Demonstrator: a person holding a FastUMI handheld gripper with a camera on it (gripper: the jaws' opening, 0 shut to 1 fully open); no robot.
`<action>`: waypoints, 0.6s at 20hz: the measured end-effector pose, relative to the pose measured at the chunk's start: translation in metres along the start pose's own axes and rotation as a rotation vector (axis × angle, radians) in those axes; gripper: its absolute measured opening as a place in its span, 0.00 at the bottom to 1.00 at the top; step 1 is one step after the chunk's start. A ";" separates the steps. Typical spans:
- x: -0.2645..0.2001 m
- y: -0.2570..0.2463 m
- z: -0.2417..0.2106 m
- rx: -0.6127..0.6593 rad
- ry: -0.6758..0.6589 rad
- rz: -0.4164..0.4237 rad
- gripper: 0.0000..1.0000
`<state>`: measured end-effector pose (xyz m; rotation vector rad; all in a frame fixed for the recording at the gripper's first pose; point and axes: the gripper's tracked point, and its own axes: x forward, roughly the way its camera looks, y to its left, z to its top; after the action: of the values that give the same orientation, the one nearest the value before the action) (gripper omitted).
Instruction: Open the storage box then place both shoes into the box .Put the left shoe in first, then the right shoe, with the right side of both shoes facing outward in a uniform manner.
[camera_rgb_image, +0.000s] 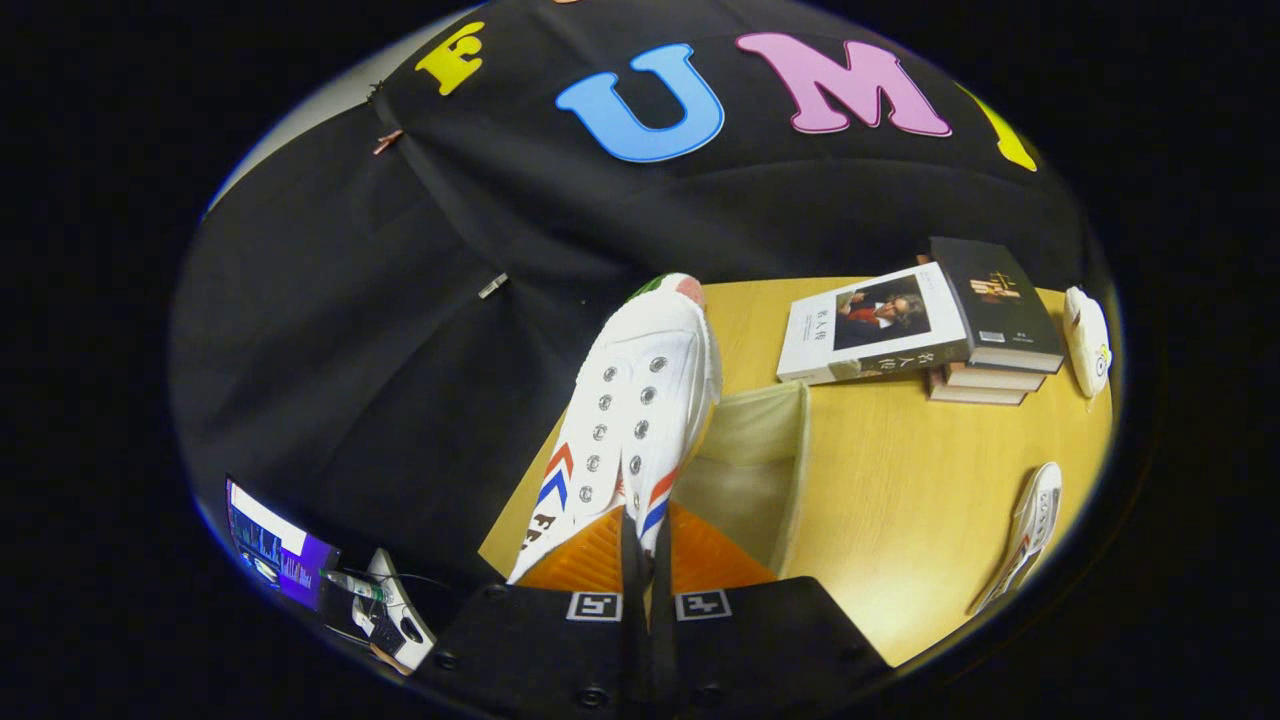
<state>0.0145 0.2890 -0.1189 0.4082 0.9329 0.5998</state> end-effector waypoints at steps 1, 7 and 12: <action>0.009 0.001 -0.009 0.016 0.023 -0.005 0.05; 0.050 0.000 -0.037 0.129 0.093 -0.028 0.05; 0.051 0.003 -0.043 0.163 0.138 -0.038 0.05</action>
<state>0.0004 0.3265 -0.1721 0.4981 1.1233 0.5239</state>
